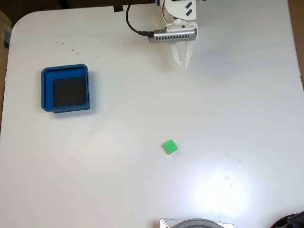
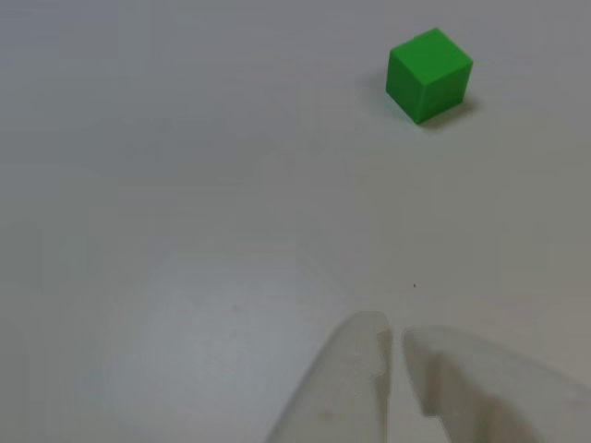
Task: Pick up green cube and drop it in the blue box
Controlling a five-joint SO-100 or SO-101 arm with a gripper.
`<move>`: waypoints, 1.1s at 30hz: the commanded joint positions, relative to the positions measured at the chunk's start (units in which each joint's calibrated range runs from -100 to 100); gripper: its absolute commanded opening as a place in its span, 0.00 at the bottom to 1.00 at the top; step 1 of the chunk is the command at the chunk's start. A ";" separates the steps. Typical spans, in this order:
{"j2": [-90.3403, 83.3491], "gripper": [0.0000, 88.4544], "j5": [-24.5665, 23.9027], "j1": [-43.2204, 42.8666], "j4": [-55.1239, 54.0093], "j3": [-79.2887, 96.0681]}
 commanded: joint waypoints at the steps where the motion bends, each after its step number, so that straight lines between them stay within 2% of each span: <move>1: 6.72 0.01 0.20 -0.23 -1.68 -9.53; 10: 15.92 0.01 0.20 -0.23 -1.68 -25.15; 19: 36.99 0.01 0.05 0.30 -1.52 -42.84; 33: 59.15 0.01 -0.10 2.29 -1.11 -63.30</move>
